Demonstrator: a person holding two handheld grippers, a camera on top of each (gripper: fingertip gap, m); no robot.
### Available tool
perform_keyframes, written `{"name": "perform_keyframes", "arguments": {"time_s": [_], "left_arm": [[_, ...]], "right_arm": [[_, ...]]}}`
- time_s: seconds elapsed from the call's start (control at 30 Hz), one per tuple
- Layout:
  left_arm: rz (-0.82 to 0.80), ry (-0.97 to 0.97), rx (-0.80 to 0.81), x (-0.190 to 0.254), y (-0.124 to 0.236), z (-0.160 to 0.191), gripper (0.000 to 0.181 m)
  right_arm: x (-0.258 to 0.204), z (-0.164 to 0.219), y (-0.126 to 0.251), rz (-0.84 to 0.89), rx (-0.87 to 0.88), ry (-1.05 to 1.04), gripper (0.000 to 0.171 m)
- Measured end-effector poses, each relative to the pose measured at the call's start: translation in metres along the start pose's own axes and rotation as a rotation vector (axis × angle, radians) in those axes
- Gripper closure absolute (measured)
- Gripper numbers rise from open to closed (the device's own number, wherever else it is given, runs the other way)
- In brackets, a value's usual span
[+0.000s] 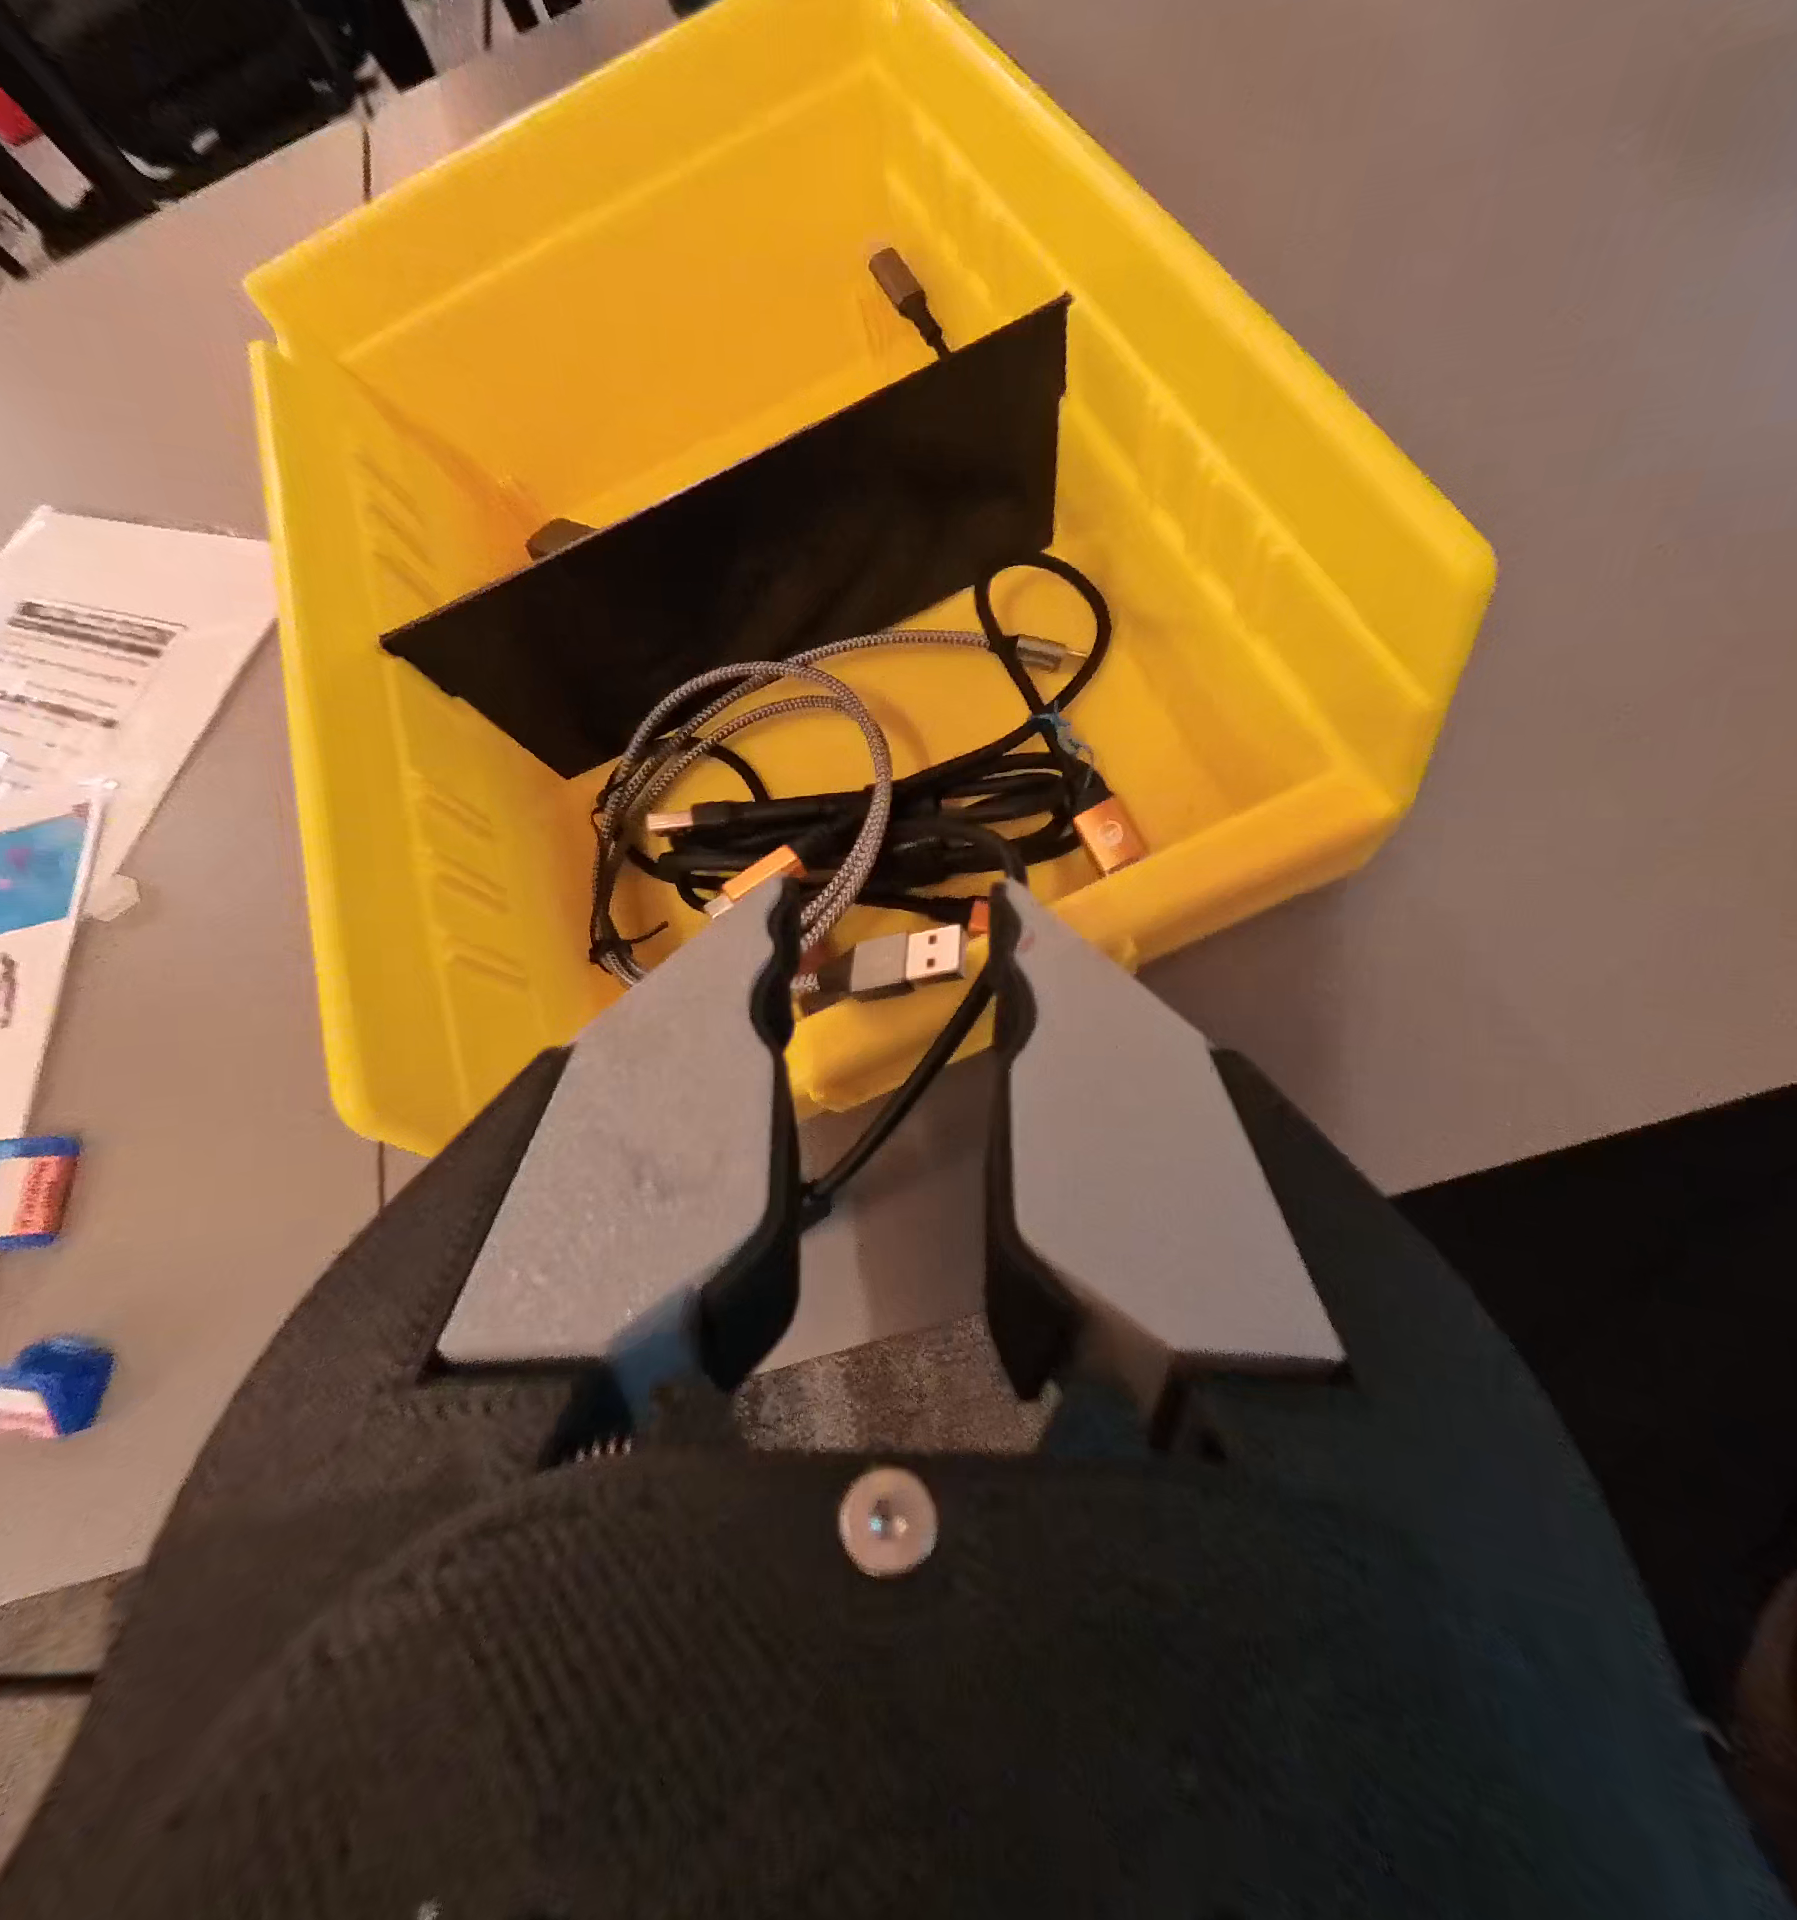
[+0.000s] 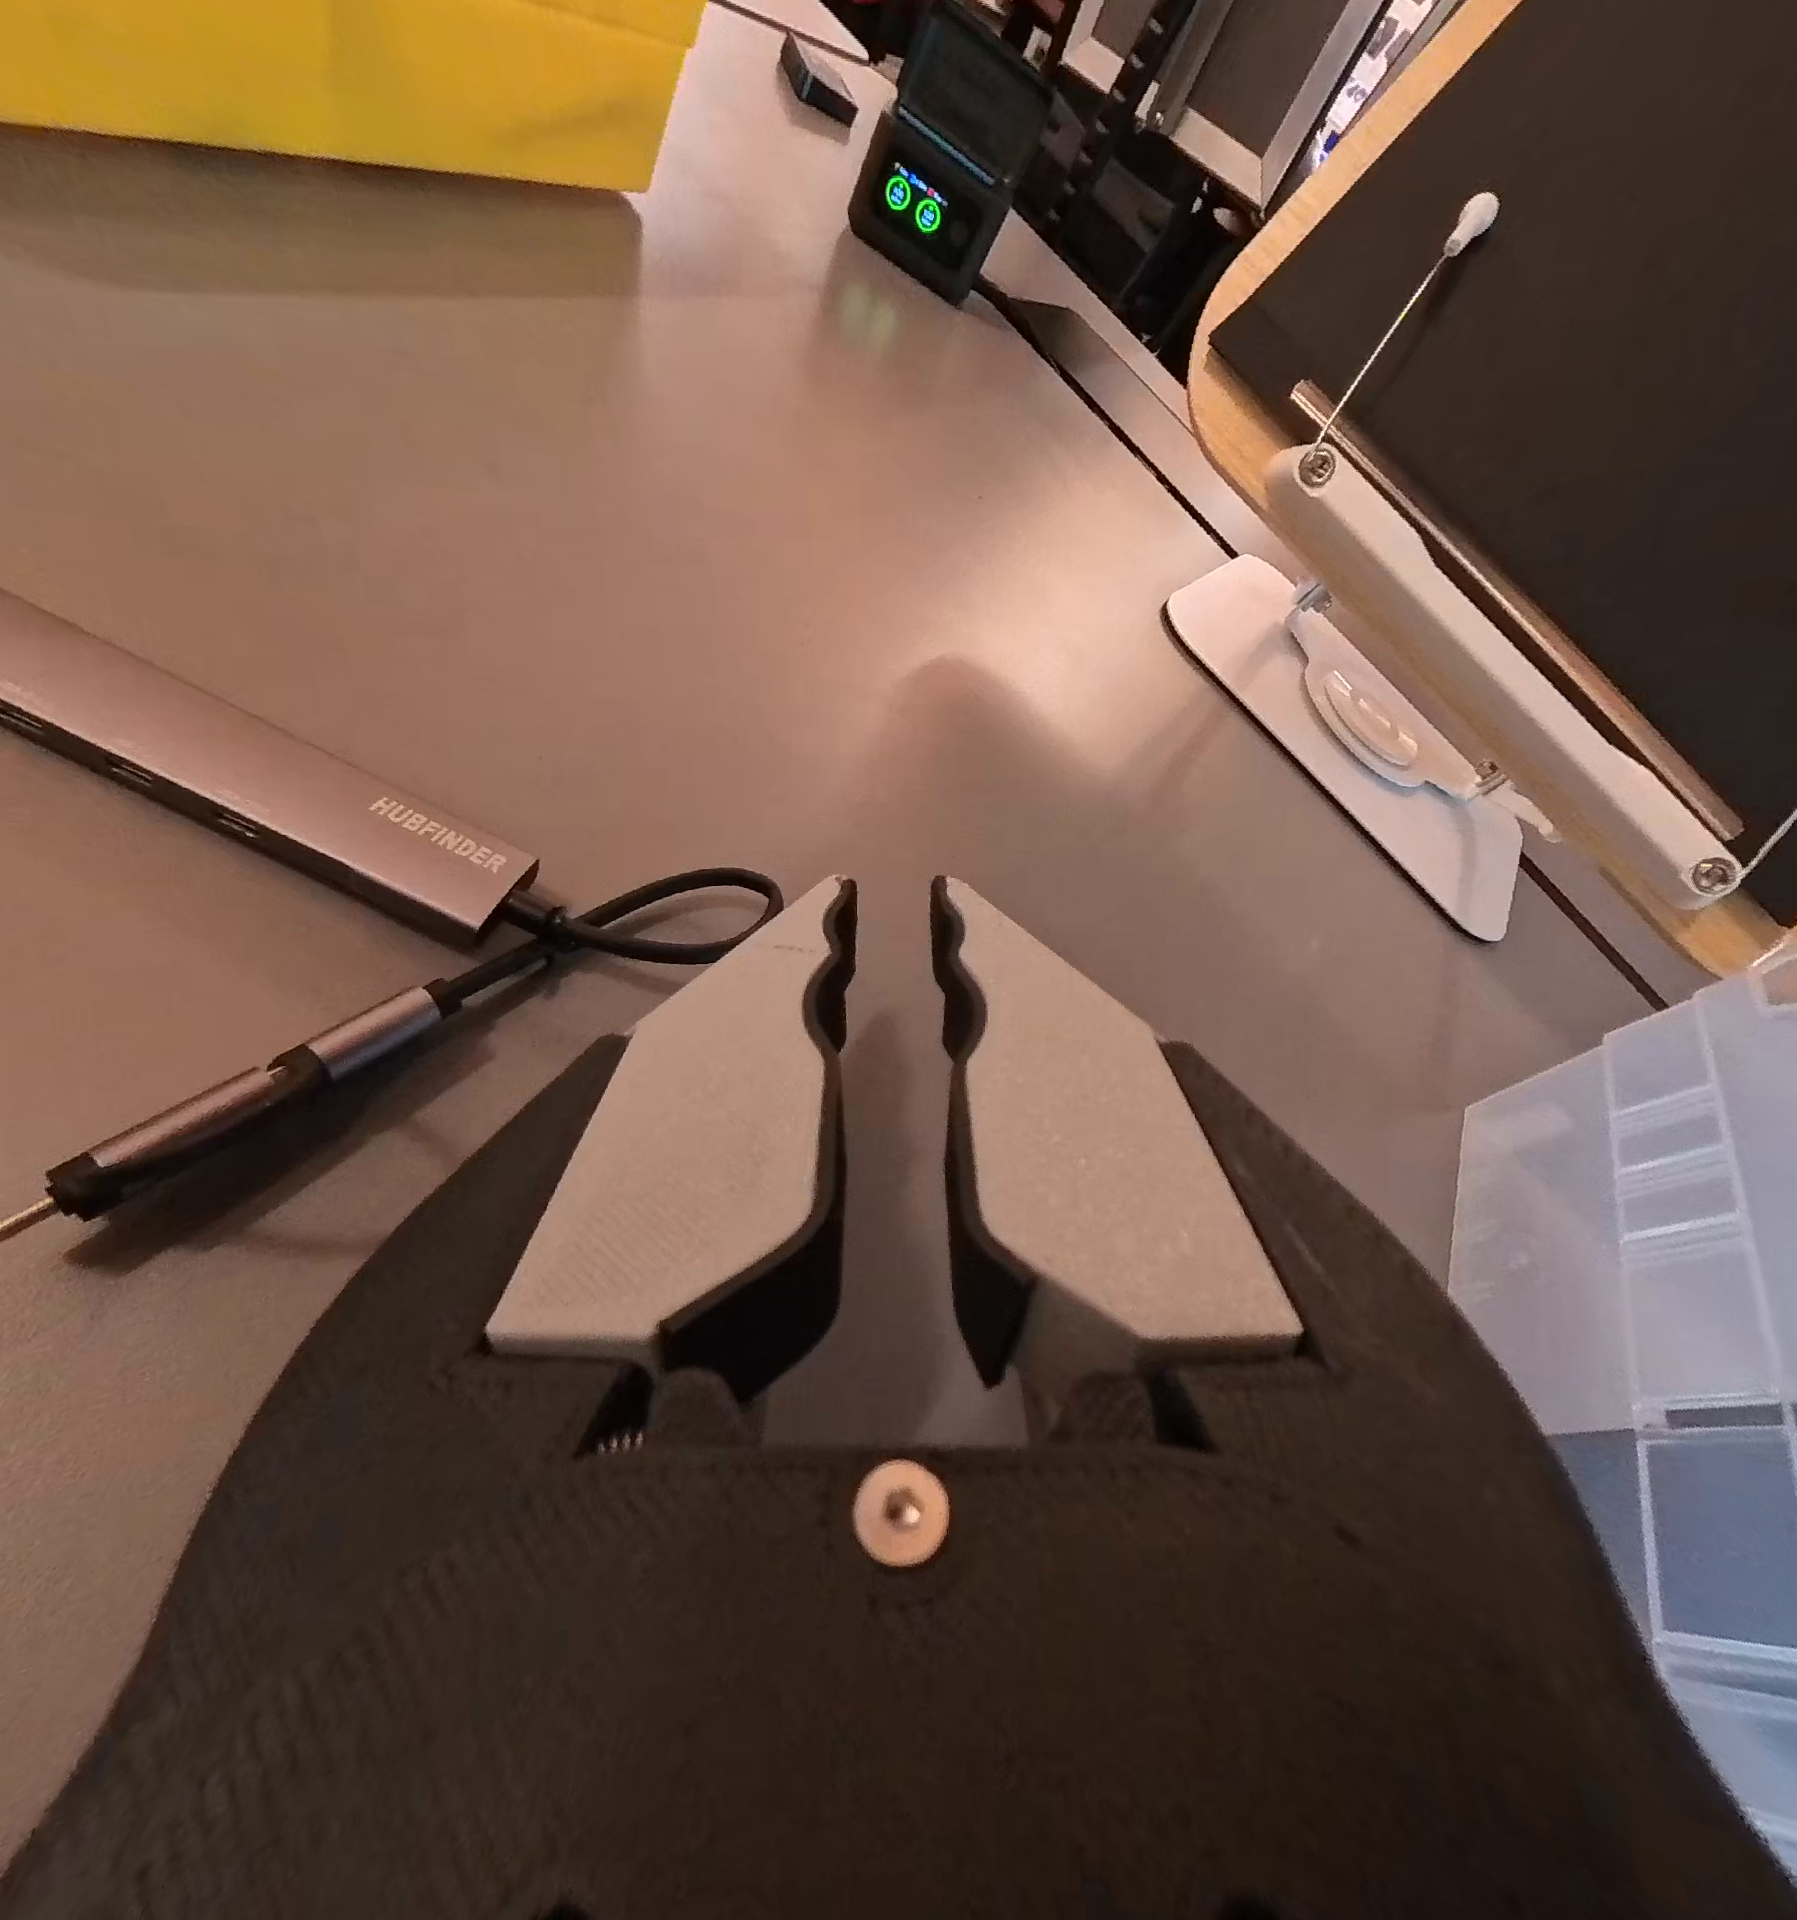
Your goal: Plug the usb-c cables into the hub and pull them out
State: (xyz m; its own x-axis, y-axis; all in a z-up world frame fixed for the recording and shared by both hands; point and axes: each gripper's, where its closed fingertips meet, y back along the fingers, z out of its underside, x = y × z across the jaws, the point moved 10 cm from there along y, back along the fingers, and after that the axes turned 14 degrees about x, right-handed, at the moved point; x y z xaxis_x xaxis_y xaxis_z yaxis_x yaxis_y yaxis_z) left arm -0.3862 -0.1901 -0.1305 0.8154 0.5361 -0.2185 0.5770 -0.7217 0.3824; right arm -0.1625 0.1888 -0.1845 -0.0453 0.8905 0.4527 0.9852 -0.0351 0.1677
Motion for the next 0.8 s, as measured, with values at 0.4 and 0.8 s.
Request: {"name": "perform_keyframes", "arguments": {"time_s": [0.4,0.8], "left_arm": [[0.019,0.011,-0.07,-0.006,-0.027,0.02,0.153],[-0.173,0.009,0.163,-0.029,0.003,-0.008,0.181]], "right_arm": [[-0.003,0.0,-0.001,-0.008,-0.008,0.032,0.16],[-0.006,0.0,-0.001,-0.013,-0.013,0.053,0.161]]}}
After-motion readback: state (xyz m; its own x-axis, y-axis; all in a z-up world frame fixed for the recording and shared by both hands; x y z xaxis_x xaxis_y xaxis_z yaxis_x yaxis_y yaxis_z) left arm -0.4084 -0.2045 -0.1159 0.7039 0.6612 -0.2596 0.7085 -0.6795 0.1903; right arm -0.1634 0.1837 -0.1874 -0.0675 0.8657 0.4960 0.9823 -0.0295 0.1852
